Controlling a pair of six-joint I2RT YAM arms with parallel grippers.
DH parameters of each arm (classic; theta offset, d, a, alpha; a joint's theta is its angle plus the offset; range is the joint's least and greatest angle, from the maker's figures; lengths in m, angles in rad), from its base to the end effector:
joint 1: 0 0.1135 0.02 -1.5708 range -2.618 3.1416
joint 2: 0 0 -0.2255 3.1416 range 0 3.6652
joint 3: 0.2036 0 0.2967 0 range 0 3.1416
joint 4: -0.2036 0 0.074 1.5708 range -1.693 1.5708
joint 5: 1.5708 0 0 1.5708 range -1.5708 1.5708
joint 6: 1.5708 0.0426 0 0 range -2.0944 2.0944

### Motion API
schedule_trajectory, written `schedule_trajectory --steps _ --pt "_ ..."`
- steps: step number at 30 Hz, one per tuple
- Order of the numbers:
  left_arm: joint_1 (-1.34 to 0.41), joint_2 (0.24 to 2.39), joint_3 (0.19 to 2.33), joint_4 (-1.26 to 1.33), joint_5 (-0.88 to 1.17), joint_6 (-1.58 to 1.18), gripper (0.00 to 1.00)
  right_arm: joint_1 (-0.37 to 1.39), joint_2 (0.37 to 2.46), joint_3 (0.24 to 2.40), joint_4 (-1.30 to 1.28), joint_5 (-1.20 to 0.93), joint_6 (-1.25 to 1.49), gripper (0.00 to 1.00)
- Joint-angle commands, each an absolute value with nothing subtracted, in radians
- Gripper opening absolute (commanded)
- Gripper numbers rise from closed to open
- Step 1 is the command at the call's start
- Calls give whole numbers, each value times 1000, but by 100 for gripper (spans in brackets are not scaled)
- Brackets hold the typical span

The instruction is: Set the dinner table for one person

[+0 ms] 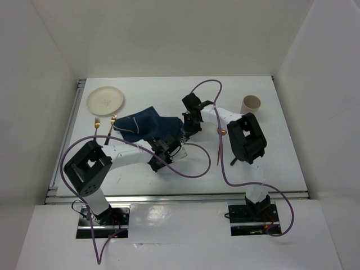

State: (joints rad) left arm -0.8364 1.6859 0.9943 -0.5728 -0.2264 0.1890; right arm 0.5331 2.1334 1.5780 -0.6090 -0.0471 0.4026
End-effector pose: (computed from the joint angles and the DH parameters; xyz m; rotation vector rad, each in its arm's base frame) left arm 0.2368 -0.2480 0.0883 1.3192 2.4429 0.1628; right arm 0.3994 0.2380 0.0949 -0.1949 2.7758 0.3170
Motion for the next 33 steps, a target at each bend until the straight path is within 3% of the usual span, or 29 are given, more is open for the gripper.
schedule_trajectory --steps 1,4,10,15,25,30,33 --pt "-808 1669 999 -554 -152 210 27 541 2140 1534 -607 -52 393 0" --pt "-770 1645 999 -554 -143 210 0 541 2106 1523 -598 -63 383 0" --pt "-591 1513 1087 -575 -152 261 0 509 1943 1445 -607 -38 383 0" --pt "-434 1382 1294 -666 -152 320 0 463 1766 1408 -627 -6 382 0" --pt "-360 1097 1523 -799 -314 365 0 463 1375 1627 -851 54 364 0" --pt "-351 990 1624 -882 -362 328 0 463 1139 1709 -853 -156 281 0" --pt "-351 951 1686 -948 -362 296 0 463 1062 1756 -841 -149 290 0"
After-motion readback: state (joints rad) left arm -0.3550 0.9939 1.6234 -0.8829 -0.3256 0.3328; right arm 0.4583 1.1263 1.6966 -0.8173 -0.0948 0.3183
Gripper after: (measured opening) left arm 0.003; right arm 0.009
